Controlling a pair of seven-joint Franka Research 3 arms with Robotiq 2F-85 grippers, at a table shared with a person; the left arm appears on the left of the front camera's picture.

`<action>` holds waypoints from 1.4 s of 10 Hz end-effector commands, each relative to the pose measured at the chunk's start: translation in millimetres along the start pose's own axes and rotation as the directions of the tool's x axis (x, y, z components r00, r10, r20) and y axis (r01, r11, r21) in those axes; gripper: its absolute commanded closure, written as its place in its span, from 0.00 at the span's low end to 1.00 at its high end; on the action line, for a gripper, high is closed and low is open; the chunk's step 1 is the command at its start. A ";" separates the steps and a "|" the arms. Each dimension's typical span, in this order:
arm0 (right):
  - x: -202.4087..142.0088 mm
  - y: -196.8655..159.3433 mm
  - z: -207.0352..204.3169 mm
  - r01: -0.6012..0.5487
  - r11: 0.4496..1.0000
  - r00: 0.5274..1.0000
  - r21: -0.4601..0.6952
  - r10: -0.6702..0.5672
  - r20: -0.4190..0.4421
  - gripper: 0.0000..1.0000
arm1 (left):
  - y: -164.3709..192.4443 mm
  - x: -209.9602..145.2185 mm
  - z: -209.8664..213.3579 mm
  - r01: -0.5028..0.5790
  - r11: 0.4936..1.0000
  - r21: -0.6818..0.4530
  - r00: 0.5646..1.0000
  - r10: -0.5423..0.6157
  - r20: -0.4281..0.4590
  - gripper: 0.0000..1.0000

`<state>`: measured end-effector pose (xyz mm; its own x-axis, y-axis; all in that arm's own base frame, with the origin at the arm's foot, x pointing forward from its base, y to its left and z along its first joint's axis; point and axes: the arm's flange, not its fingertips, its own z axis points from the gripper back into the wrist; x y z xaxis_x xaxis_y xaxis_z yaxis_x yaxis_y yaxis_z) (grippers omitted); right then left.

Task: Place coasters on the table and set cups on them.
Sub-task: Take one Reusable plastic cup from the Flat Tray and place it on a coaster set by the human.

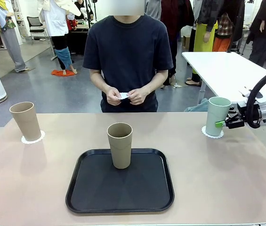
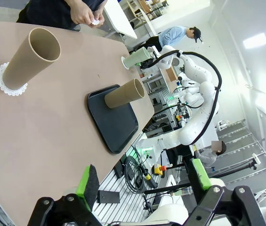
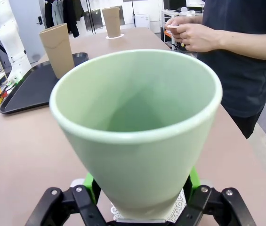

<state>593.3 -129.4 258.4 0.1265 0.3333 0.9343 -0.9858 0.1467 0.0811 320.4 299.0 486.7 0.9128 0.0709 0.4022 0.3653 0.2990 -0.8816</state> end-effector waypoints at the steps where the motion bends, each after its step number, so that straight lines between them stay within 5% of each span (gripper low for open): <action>1: -0.1 -7.3 -2.2 0.012 1.000 1.000 0.010 -0.013 0.012 0.17 | -2.0 0.3 1.8 -0.008 1.000 0.007 1.000 0.008 0.006 0.00; 2: 0.0 -6.6 -2.0 0.016 1.000 1.000 0.018 -0.016 0.016 0.00 | -2.0 0.3 1.8 -0.008 1.000 0.007 1.000 0.008 0.006 0.00; 7: 1.9 -8.0 0.8 0.022 1.000 1.000 0.015 -0.022 0.004 0.00 | -2.0 0.3 1.8 -0.008 1.000 0.007 1.000 0.008 0.006 0.00; 14: -13.0 -14.8 9.5 0.073 0.996 0.988 0.043 -0.067 -0.138 0.00 | -2.0 0.3 1.8 -0.008 1.000 0.007 1.000 0.008 0.006 0.00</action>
<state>596.0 -141.8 248.1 0.1804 0.4295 0.8849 -0.9822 0.1260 0.1391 320.4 299.0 486.7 0.9128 0.0709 0.4022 0.3653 0.2990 -0.8816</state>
